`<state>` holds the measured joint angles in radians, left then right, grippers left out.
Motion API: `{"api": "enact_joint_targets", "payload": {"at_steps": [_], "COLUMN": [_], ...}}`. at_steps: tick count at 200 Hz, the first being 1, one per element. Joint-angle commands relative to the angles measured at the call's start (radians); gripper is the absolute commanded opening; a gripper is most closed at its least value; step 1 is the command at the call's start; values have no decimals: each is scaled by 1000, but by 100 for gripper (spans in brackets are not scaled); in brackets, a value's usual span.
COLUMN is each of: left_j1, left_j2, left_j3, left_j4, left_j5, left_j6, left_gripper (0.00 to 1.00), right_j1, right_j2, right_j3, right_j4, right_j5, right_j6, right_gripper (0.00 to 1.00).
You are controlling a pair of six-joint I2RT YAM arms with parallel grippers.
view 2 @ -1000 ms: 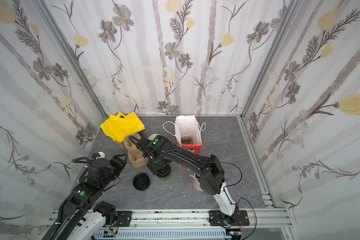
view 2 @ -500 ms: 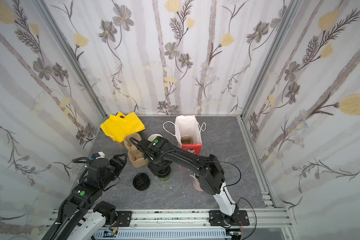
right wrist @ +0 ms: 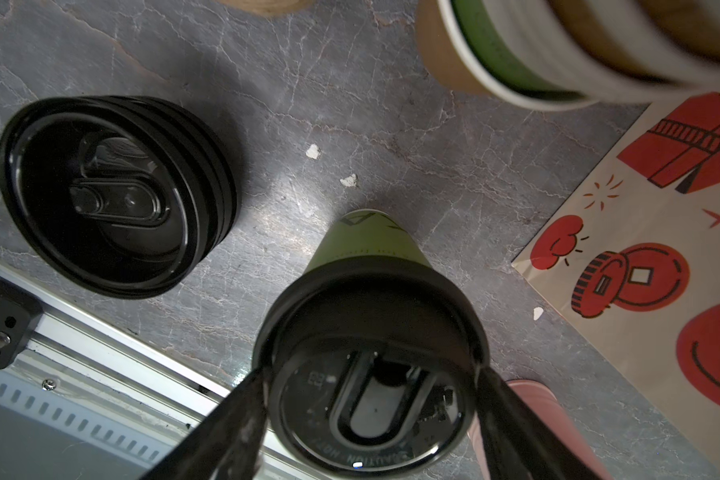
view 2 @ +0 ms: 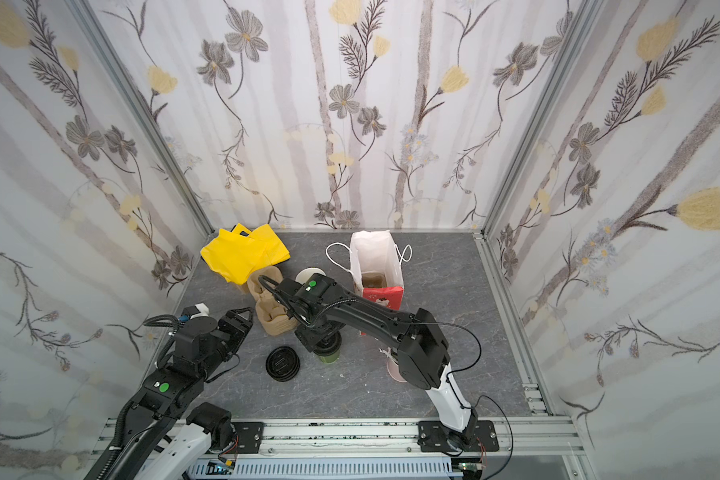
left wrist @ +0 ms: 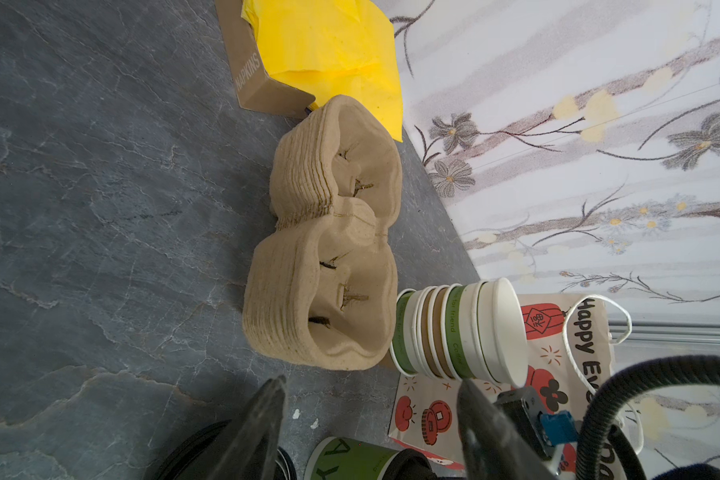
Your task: Pack the takeout coffee
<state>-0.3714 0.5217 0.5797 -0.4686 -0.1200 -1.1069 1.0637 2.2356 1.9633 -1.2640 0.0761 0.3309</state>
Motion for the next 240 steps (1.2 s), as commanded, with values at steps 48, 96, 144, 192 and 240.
{"api": "enact_joint_targets", "payload": {"at_steps": [48, 96, 144, 192, 240], "left_j1": [1, 1, 2, 1, 2], "left_j2": [-6, -8, -8, 0, 56], "left_j3": [11, 12, 12, 26, 95], "left_j4": [8, 10, 8, 8, 10], "left_j5": [-15, -18, -23, -26, -22], "left_j6": [8, 7, 9, 25, 95], "left_gripper": [67, 66, 66, 66, 67], "right_j1": [-1, -1, 0, 4, 18], "right_j2": [5, 4, -13, -52, -136], "right_j3": [-36, -35, -4, -1, 1], "right_j4": [33, 30, -2, -32, -92], "right_j5": [-16, -17, -4, -9, -43], "right_j6": [13, 13, 25, 42, 91], "right_gripper": [78, 74, 72, 71, 69]}}
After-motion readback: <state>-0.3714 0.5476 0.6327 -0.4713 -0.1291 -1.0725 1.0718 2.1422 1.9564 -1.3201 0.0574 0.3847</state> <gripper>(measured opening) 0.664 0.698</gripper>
